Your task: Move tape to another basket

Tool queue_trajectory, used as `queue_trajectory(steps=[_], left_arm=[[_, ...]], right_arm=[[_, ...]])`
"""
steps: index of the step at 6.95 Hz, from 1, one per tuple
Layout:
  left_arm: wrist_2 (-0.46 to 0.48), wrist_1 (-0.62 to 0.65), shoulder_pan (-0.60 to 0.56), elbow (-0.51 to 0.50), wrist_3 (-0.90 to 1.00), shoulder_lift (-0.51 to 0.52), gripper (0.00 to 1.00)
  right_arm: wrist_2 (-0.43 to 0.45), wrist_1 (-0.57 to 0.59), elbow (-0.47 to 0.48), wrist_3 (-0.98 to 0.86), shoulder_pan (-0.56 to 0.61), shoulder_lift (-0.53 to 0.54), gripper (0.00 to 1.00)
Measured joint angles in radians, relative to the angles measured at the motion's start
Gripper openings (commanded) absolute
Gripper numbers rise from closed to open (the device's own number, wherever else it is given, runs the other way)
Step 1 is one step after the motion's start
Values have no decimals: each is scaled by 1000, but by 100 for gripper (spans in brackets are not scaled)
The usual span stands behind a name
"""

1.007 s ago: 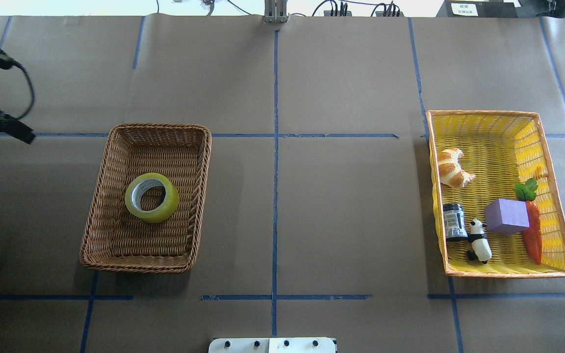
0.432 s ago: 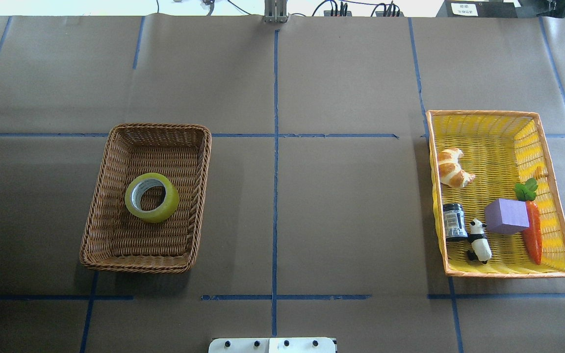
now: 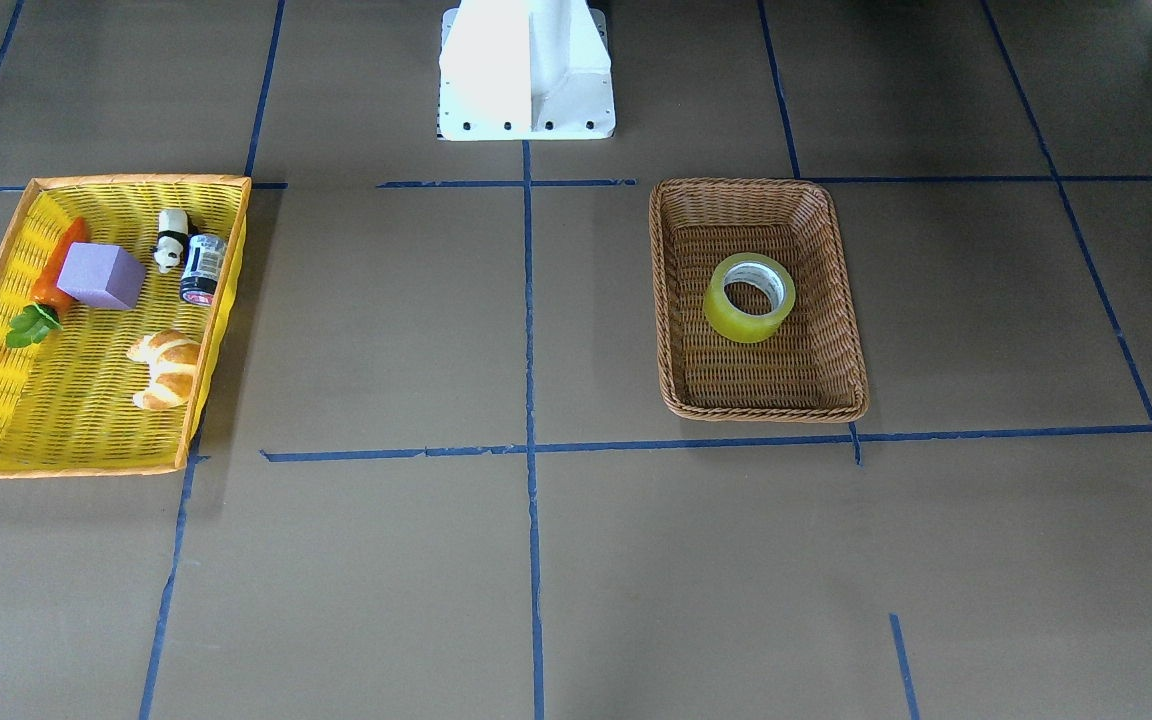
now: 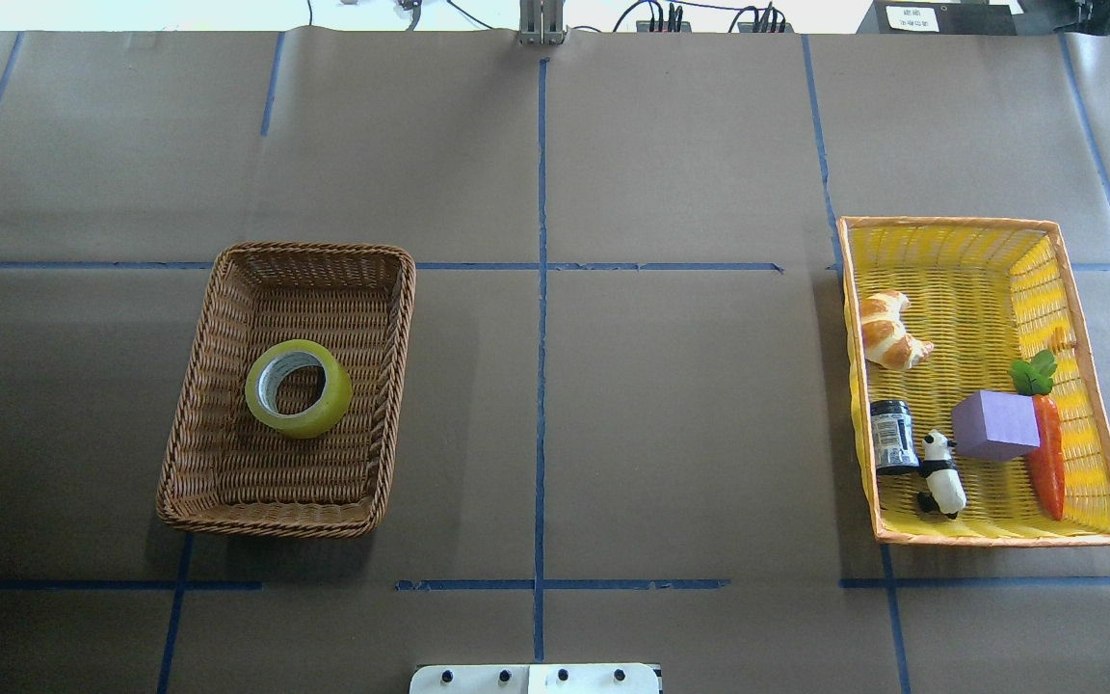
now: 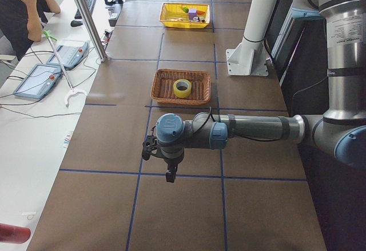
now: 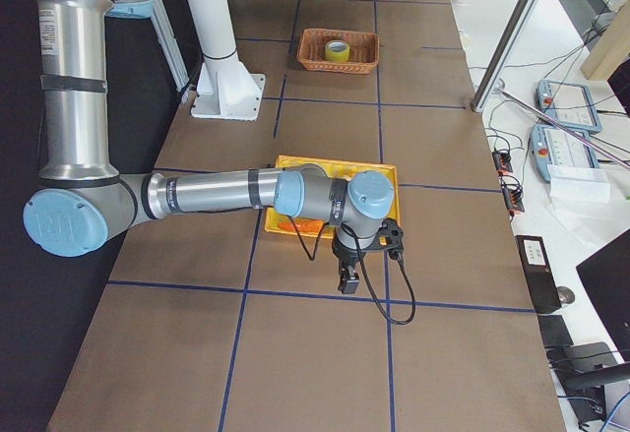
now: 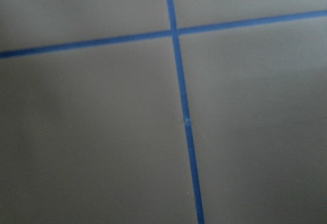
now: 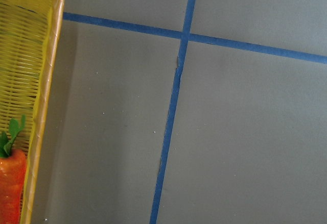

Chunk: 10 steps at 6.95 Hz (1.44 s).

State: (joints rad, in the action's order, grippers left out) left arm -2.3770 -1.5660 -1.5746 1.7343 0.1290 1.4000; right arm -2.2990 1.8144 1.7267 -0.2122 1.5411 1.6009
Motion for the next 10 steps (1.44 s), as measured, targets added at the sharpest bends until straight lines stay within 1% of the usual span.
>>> queue_trajectory(steps=[4,10], left_arm=[[44,0,5,-23,0,3,100],[40,0,5,-24,4,-6,100]], right_arm=[[0,-1,-3,1,0,4,100],[0,-4,-4,-2,0,9,100]])
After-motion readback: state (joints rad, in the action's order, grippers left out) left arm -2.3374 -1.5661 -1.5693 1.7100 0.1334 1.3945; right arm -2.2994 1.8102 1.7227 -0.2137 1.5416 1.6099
